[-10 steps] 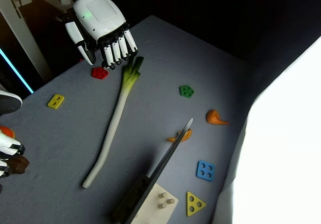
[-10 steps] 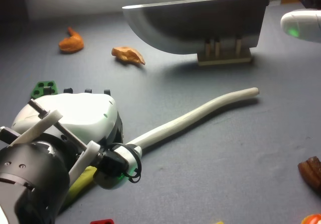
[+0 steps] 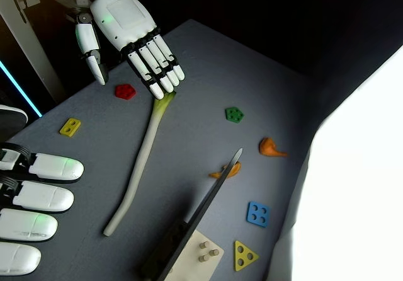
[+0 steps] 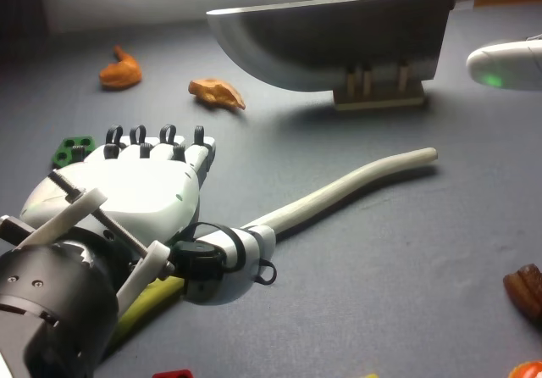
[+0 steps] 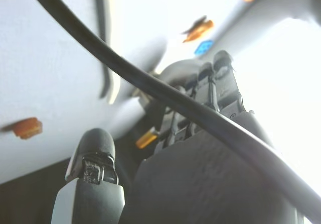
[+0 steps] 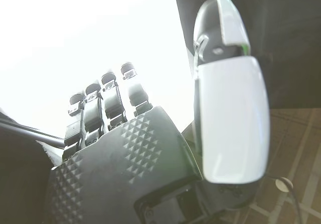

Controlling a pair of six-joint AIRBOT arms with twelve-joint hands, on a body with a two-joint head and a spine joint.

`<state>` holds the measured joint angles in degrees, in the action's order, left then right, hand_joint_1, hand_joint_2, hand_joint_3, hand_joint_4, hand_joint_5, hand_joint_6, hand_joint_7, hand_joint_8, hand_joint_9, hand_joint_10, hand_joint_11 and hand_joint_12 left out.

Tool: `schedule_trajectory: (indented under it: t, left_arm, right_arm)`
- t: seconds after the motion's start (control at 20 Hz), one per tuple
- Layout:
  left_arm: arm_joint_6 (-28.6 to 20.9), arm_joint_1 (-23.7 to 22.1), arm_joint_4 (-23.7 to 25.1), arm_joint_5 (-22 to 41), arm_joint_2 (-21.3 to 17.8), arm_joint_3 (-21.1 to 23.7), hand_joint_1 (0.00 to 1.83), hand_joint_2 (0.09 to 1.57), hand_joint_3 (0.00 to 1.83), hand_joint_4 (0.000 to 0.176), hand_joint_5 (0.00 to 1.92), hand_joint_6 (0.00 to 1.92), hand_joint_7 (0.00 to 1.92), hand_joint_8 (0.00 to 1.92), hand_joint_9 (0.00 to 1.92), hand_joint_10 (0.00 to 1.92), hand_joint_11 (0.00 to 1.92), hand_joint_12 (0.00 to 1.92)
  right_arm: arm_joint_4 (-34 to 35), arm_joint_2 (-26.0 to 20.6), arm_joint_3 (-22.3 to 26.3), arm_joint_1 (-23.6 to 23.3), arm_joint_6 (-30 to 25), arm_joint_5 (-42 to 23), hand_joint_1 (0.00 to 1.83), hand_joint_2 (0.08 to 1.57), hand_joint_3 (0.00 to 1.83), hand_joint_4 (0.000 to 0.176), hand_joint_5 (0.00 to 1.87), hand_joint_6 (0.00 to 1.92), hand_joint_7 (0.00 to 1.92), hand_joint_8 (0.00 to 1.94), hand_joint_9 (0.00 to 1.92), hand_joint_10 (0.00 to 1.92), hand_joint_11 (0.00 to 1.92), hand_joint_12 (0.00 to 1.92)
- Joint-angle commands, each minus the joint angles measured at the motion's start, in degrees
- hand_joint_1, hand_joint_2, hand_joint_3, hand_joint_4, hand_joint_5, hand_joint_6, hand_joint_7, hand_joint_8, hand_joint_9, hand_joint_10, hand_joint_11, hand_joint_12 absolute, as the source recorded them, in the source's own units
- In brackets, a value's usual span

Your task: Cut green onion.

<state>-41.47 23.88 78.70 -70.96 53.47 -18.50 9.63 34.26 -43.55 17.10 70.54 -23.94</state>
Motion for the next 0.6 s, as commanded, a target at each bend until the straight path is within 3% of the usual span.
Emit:
schedule_trajectory:
  t: [0.0,0.1,0.4,0.55]
  left_arm:
    - [0.0,0.0,5.0,-1.7,0.1,0.2,0.11,1.27,0.06,0.032,0.0,0.0,0.0,0.0,0.0,0.0,0.0,0.0]
    - [-0.5,0.0,4.2,-1.9,0.2,0.4,0.04,1.3,0.06,0.029,0.0,0.0,0.0,0.0,0.0,0.0,0.0,0.0]
    - [-4.6,0.9,2.9,-4.3,0.9,1.0,0.03,1.3,0.06,0.029,0.0,0.0,0.0,0.0,0.0,0.0,0.0,0.0]
    - [-5.8,1.3,2.6,-4.3,1.3,0.8,0.07,1.3,0.05,0.04,0.0,0.0,0.02,0.01,0.0,0.0,0.0,0.0]
  right_arm:
    - [0.4,-0.3,-0.1,-0.3,-0.2,-6.6,0.07,1.04,0.02,0.006,0.0,0.0,0.0,0.0,0.0,0.0,0.0,0.0]
    - [5.1,-0.2,-1.0,-0.2,-0.3,-5.9,0.09,1.04,0.01,0.011,0.0,0.0,0.0,0.0,0.0,0.0,0.0,0.0]
    - [4.4,3.9,-7.4,1.6,-0.4,-4.9,0.09,1.04,0.01,0.012,0.0,0.0,0.0,0.0,0.0,0.0,0.0,0.0]
    - [4.4,6.8,-11.6,3.5,-0.4,-8.1,0.24,0.99,0.0,0.0,0.0,0.0,0.0,0.0,0.0,0.0,0.0,0.0]
